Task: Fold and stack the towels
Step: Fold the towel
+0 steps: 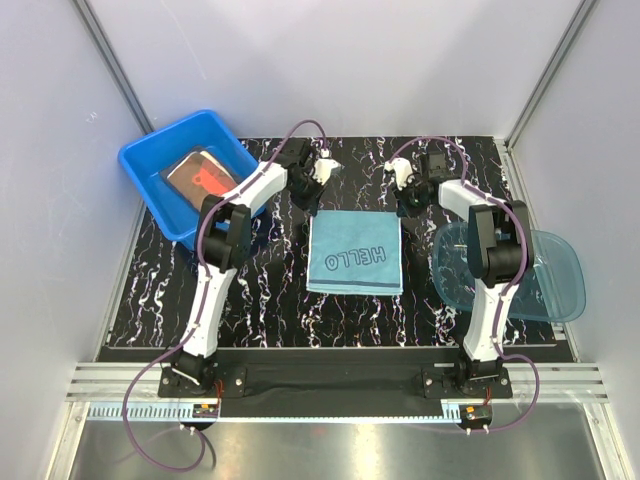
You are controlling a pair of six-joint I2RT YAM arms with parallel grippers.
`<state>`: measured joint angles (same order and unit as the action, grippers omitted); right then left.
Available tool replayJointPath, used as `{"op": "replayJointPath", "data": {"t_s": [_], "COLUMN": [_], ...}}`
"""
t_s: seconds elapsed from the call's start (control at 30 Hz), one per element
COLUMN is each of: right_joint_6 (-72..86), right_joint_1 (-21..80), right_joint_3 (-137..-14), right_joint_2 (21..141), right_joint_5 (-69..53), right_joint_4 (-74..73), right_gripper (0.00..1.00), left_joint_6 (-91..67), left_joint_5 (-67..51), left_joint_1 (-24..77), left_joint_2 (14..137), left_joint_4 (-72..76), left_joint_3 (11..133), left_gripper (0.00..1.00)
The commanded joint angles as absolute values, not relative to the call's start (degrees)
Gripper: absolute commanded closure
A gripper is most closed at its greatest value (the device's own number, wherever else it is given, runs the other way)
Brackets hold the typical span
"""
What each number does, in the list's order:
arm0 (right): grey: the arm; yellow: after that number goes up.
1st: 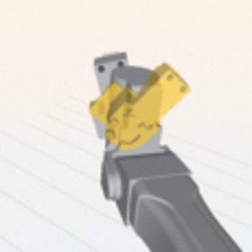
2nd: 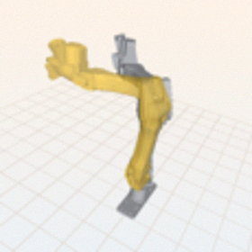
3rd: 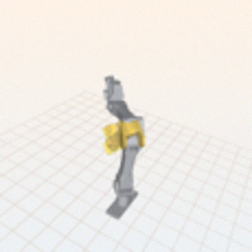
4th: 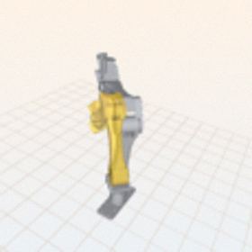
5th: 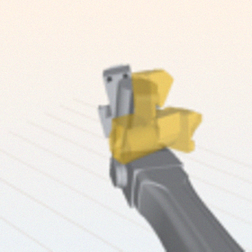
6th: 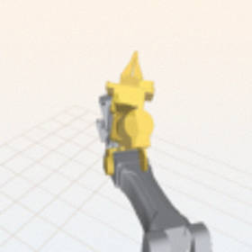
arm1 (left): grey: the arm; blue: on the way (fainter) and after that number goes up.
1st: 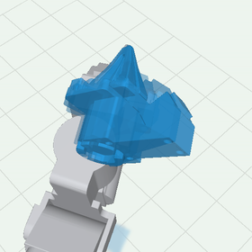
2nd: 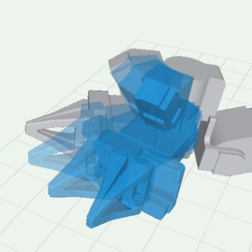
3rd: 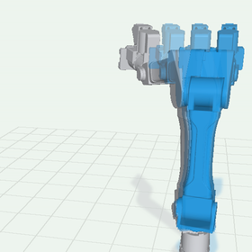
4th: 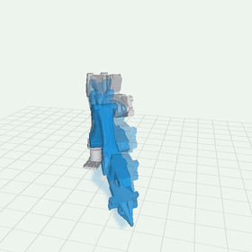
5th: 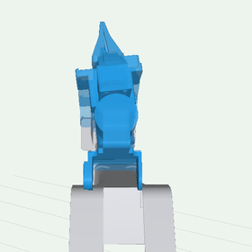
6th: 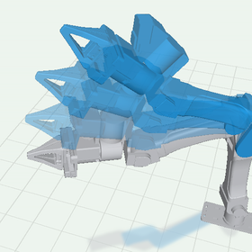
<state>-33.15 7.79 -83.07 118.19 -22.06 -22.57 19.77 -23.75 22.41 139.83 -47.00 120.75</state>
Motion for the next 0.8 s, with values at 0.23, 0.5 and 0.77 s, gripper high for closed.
{"op": "replayJointPath", "data": {"t_s": [0.23,0.5,0.77], "right_joint_6": [-31.38,-30.06,-24.45], "right_joint_1": [7.73,11.16,17.31], "right_joint_3": [-73.57,-63.92,-52.04], "right_joint_2": [105.39,96.69,84.65], "right_joint_5": [-18.29,-14.59,-1.15], "right_joint_4": [-9.76,-5.28,-2.90], "right_gripper": [1.00,1.00,1.00], "left_joint_6": [19.07,17.76,14.86], "left_joint_5": [-18.02,-18.63,-18.72], "left_joint_1": [22.59,23.38,25.22], "left_joint_2": [120.60,111.99,101.61], "left_joint_4": [-36.22,-33.93,-27.60], "left_joint_3": [104.96,96.43,80.87], "left_gripper": [1.00,1.00,1.00]}}
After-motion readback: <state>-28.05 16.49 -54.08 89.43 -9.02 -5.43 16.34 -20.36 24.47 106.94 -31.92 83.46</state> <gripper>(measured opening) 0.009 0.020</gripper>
